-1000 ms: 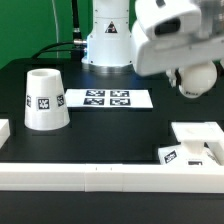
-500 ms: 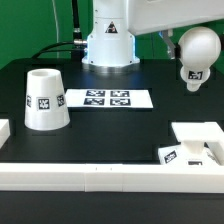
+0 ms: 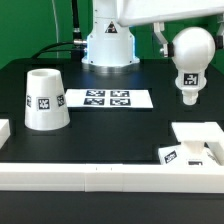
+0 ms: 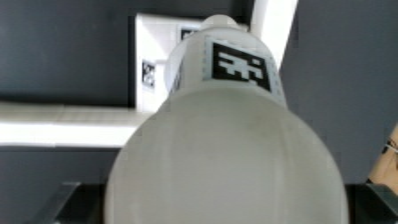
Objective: Assemble lamp
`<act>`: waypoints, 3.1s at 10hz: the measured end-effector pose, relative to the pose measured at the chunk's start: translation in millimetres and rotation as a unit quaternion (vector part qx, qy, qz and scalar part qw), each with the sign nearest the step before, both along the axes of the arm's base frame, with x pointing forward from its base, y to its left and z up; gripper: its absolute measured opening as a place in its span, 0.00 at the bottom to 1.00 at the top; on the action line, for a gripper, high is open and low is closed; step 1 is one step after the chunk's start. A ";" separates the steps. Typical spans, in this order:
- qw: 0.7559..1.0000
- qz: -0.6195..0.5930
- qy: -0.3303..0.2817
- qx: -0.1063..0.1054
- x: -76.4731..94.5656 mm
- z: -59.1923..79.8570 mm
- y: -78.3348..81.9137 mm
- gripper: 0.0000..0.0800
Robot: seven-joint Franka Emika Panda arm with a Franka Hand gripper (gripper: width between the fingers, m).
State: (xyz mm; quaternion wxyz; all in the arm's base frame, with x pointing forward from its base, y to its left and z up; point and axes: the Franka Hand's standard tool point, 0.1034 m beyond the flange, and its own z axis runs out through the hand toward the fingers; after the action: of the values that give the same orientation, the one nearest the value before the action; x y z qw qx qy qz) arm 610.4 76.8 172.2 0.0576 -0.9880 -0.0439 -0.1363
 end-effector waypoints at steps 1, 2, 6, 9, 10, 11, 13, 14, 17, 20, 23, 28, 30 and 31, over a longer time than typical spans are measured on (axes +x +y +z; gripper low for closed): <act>0.999 -0.004 -0.049 -0.003 6.4 3.0 -1.7 0.72; 0.997 -0.009 -0.077 -0.006 3.3 -0.9 -3.9 0.72; 0.997 0.011 -0.079 -0.017 2.9 -8.7 -5.9 0.72; 0.996 0.031 -0.085 -0.026 20.3 -12.8 -9.9 0.72; 0.996 0.032 -0.083 -0.025 21.7 -13.3 -7.8 0.72; 0.996 0.031 -0.083 -0.025 21.2 -13.8 -8.4 0.72; 0.996 0.034 -0.081 -0.025 21.3 -16.3 -6.0 0.72; 0.995 0.043 -0.080 -0.027 23.1 -20.2 0.0 0.72; 0.994 0.068 -0.079 -0.036 31.6 -25.8 5.2 0.72; 0.994 0.068 -0.076 -0.035 28.9 -31.1 6.0 0.72; 0.994 0.071 -0.068 -0.035 23.4 -41.0 9.1 0.72; 0.994 0.070 -0.076 -0.036 25.4 -41.2 8.9 0.72; 0.994 0.070 -0.076 -0.036 25.2 -41.7 8.9 0.86; 0.994 0.070 -0.076 -0.036 25.2 -41.7 8.8 0.86</act>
Offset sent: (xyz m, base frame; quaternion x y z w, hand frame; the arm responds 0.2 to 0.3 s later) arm 0.0000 0.0000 0.0000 0.0000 0.0000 0.0000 1.0000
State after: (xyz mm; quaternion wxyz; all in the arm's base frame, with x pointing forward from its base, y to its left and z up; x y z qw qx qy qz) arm 635.6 85.6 130.5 0.0283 -0.9707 -0.1220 -0.2049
